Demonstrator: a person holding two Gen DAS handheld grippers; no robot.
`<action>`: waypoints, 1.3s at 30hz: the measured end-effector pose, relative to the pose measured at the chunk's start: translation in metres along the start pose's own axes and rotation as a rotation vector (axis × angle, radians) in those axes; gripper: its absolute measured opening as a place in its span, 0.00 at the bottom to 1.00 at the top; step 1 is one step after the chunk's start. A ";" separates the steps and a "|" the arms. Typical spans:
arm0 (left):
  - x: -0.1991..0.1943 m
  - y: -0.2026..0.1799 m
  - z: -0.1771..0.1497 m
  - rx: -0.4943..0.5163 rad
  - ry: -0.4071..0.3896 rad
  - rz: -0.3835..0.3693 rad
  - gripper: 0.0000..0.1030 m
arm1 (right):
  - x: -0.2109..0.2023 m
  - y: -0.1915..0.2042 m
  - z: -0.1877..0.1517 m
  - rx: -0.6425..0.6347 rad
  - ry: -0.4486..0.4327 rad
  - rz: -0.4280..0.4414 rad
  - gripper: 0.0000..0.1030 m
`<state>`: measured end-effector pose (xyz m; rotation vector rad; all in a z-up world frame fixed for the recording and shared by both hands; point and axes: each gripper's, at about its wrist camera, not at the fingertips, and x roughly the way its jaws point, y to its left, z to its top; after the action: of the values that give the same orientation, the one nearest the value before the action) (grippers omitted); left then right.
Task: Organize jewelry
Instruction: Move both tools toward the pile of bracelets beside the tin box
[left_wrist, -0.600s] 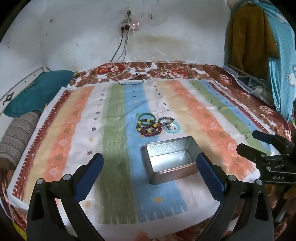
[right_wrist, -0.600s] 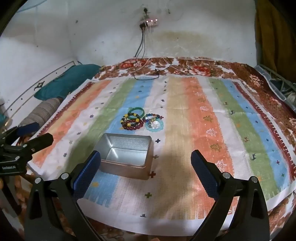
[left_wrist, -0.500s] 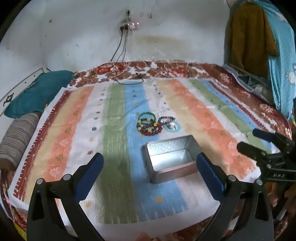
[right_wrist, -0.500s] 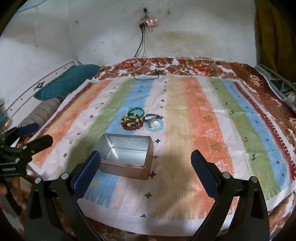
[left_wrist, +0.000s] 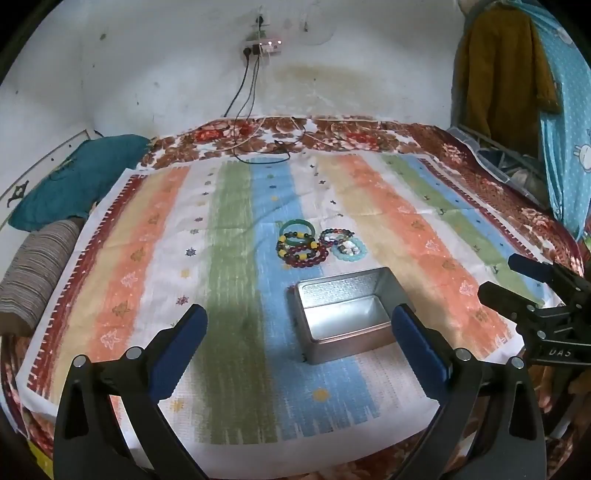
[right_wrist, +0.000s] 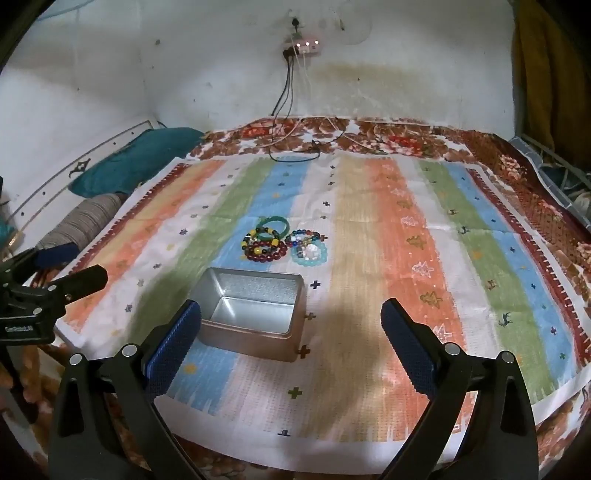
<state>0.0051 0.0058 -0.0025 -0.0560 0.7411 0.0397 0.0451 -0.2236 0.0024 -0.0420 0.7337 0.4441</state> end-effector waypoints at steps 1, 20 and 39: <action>0.000 0.000 -0.001 -0.003 0.000 0.007 0.95 | 0.000 0.000 0.000 0.001 -0.001 0.001 0.96; -0.001 0.006 0.003 -0.020 -0.008 0.025 0.95 | -0.002 -0.006 0.005 0.027 -0.014 -0.001 0.96; 0.039 0.013 0.037 -0.024 0.061 0.041 0.95 | 0.037 -0.021 0.029 0.046 0.072 -0.010 0.96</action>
<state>0.0584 0.0221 -0.0020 -0.0652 0.8026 0.0866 0.0965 -0.2235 -0.0030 -0.0179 0.8138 0.4180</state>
